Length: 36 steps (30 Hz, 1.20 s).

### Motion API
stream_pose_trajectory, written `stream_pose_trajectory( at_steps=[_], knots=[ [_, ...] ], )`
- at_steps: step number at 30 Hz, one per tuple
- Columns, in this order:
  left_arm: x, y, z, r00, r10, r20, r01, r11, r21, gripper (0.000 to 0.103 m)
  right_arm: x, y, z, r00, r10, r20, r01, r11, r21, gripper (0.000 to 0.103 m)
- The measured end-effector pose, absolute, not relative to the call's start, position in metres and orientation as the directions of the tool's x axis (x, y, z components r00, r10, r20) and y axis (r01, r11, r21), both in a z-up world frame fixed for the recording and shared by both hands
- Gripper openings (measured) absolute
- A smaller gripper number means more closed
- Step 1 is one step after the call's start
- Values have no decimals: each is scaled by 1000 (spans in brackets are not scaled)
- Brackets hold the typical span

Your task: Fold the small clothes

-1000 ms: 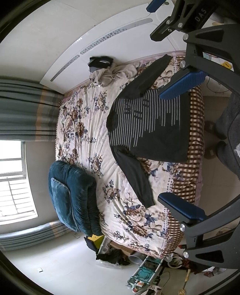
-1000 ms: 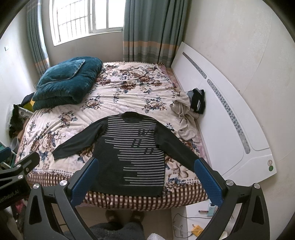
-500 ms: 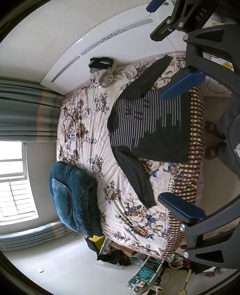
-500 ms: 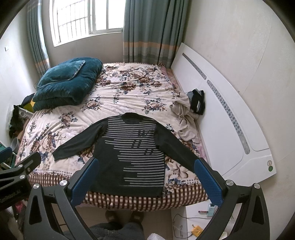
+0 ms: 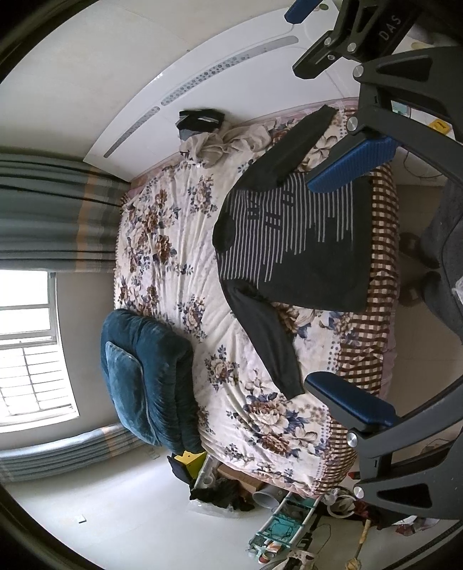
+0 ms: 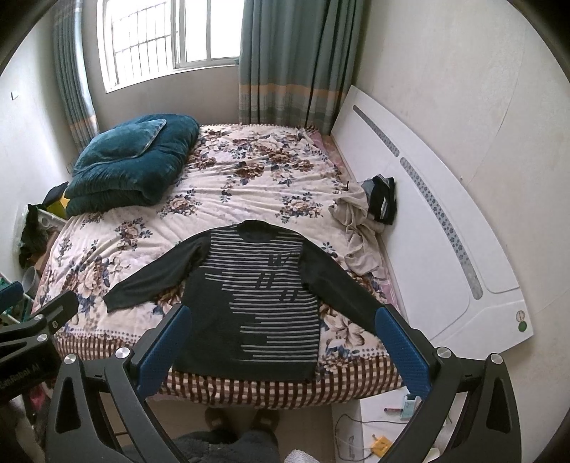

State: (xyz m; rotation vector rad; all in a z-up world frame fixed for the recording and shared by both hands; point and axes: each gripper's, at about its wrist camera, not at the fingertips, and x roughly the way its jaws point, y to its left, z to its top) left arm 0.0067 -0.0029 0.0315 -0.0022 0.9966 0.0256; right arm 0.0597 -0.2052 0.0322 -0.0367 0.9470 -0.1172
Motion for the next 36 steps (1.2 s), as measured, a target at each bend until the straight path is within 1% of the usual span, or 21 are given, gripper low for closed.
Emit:
stream_pose_trajectory(
  at_steps=[12,17,20,23,27,28,32,34,36],
  knots=[
    [10,6,39,558,15,-830,-10,1000,11,103,58,-199,39,589,-111,-800,86,994,-74,103],
    [24,7,32,577,34,-816,-18,999,29,103,60,-203,29,578,-102,-809,105,993,-50,103],
    [38,10,16,608,42,-793,-35,999,26,103,69,-215,10,555,-84,-828,147,989,-2,103],
    [55,11,-7,640,74,-765,-43,997,60,103,79,-238,-27,523,-87,-848,220,975,36,103],
    [96,4,-59,619,111,-778,-37,993,112,103,96,-285,-90,461,-145,-876,369,929,41,103],
    [104,2,-71,612,109,-783,-32,993,113,103,100,-303,-113,439,-162,-884,416,909,41,103],
    [151,-20,-134,564,170,-808,-55,984,169,103,113,-376,-198,365,-191,-911,567,822,55,103],
    [165,-31,-160,544,189,-817,-61,981,187,103,115,-420,-252,321,-176,-931,644,761,78,103],
    [186,-47,-192,527,238,-816,-72,969,236,103,117,-462,-300,293,-149,-944,703,703,107,101]
  ],
)
